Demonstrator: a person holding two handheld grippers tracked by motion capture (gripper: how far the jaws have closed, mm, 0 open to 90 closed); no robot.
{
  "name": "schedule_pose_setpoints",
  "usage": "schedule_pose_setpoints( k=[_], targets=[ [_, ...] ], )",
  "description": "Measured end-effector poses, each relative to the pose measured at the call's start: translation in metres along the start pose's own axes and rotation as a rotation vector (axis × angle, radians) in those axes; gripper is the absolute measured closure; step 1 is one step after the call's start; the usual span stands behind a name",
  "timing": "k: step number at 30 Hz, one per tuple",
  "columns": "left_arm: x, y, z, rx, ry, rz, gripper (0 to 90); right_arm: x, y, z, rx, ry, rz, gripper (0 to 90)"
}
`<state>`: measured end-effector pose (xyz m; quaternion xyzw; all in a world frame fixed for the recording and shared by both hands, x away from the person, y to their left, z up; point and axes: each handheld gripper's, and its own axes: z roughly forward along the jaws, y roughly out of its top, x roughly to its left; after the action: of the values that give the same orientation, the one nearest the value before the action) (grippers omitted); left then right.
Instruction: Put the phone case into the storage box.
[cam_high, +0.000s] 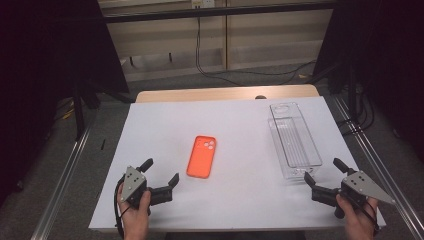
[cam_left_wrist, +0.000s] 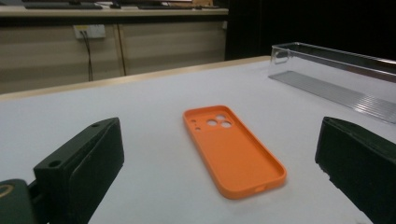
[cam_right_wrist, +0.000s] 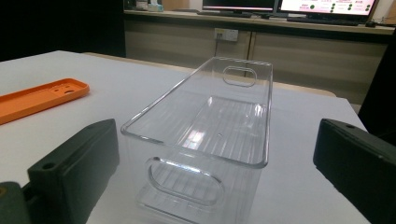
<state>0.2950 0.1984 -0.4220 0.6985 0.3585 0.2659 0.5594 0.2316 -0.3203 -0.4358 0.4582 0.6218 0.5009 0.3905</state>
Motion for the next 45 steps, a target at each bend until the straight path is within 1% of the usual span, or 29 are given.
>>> schedule_pose_setpoints(
  k=[2, 6, 8, 10, 12, 13, 17, 18, 20, 21, 22, 24, 25, 26, 27, 28, 29, 31, 33, 34, 35, 36, 37, 39, 41, 42, 43, 44, 45],
  targets=[
    [-0.002, 0.001, 0.003, -0.003, -0.019, 0.004, 0.9, 0.001, 0.000, 0.000, 0.002, 0.006, -0.001, 0.0],
    [-0.003, 0.004, 0.009, 0.012, -0.015, 0.009, 1.0, 0.003, 0.001, 0.000, 0.005, 0.016, -0.009, 0.0],
    [-0.004, 0.005, 0.010, 0.005, -0.014, 0.004, 1.3, 0.004, 0.001, 0.000, 0.011, 0.014, -0.014, 0.0],
    [-0.006, 0.009, 0.014, 0.004, -0.029, 0.035, 1.3, 0.004, 0.002, 0.000, 0.005, 0.014, -0.012, 0.0],
    [-0.006, 0.012, 0.017, -0.007, -0.043, 0.029, 1.1, 0.004, 0.002, 0.001, 0.009, 0.011, -0.013, 0.0],
    [-0.006, 0.013, 0.018, -0.005, -0.048, 0.040, 1.2, 0.004, 0.001, 0.001, 0.011, 0.012, -0.013, 0.0],
    [-0.003, 0.017, 0.023, 0.005, -0.044, 0.034, 1.6, 0.003, 0.001, 0.001, 0.008, 0.001, -0.014, 0.0],
    [-0.002, 0.018, 0.027, 0.017, -0.048, 0.016, 2.2, 0.003, 0.001, 0.001, 0.008, 0.005, -0.011, 0.0],
    [-0.001, 0.018, 0.028, 0.012, -0.040, 0.018, 2.2, 0.003, 0.001, 0.001, 0.008, 0.007, -0.012, 0.0],
    [0.000, 0.020, 0.032, 0.012, -0.038, 0.037, 2.2, 0.003, 0.001, 0.001, 0.008, 0.007, -0.015, 0.0],
    [0.000, 0.020, 0.032, 0.012, -0.038, 0.037, 2.2, 0.003, 0.001, 0.001, 0.008, 0.007, -0.015, 0.0],
    [0.001, 0.023, 0.038, 0.012, -0.023, 0.016, 2.2, 0.004, 0.001, 0.002, 0.011, 0.010, -0.017, 0.0],
    [0.002, 0.024, 0.040, 0.018, -0.027, 0.020, 1.9, 0.004, 0.001, 0.002, 0.014, 0.010, -0.015, 0.0],
    [0.003, 0.025, 0.043, 0.029, -0.008, 0.018, 1.3, 0.004, 0.001, 0.002, 0.016, 0.011, -0.017, 0.0],
    [0.003, 0.025, 0.043, 0.029, -0.008, 0.018, 2.1, 0.004, 0.000, 0.002, 0.017, 0.010, -0.019, 0.0],
    [0.004, 0.026, 0.045, 0.047, 0.009, 0.021, 3.1, 0.004, 0.000, 0.002, 0.017, 0.010, -0.019, 0.0],
    [0.007, 0.027, 0.049, 0.049, -0.004, 0.011, 2.8, 0.003, 0.000, 0.002, 0.017, 0.010, -0.021, 0.0],
    [0.009, 0.027, 0.052, 0.056, -0.009, 0.013, 2.4, 0.004, 0.001, 0.001, 0.014, 0.011, -0.016, 0.0],
    [0.011, 0.027, 0.057, 0.078, 0.013, 0.023, 3.0, 0.003, 0.000, 0.002, 0.016, 0.009, -0.018, 0.0],
    [0.014, 0.027, 0.062, 0.098, 0.010, 0.001, 2.9, 0.003, 0.000, 0.002, 0.016, 0.011, -0.019, 0.0],
    [0.016, 0.027, 0.064, 0.117, -0.009, -0.013, 2.9, 0.004, 0.000, 0.002, 0.015, 0.012, -0.020, 0.0],
    [0.016, 0.027, 0.064, 0.117, -0.009, -0.013, 2.9, 0.004, 0.001, 0.002, 0.015, 0.012, -0.021, 0.0],
    [0.017, 0.027, 0.066, 0.133, -0.026, -0.021, 2.9, 0.004, 0.000, 0.002, 0.015, 0.012, -0.022, 0.0],
    [0.018, 0.028, 0.068, 0.151, -0.034, -0.021, 2.9, 0.003, 0.001, 0.001, 0.015, 0.012, -0.019, 0.0],
    [0.017, 0.030, 0.071, 0.172, -0.017, 0.024, 2.9, 0.003, 0.001, 0.002, 0.015, 0.012, -0.018, 0.0],
    [0.017, 0.031, 0.073, 0.174, -0.019, 0.039, 3.8, 0.004, 0.000, 0.002, 0.018, 0.013, -0.019, 0.0],
    [0.018, 0.032, 0.077, 0.194, -0.037, 0.023, 3.8, 0.004, 0.000, 0.002, 0.018, 0.016, -0.020, 0.0],
    [0.018, 0.032, 0.077, 0.194, -0.037, 0.023, 4.0, 0.004, 0.000, 0.002, 0.020, 0.016, -0.022, 0.0],
    [0.019, 0.031, 0.082, 0.218, -0.062, -0.001, 4.1, 0.004, 0.000, 0.002, 0.019, 0.017, -0.023, 0.0]
  ],
)
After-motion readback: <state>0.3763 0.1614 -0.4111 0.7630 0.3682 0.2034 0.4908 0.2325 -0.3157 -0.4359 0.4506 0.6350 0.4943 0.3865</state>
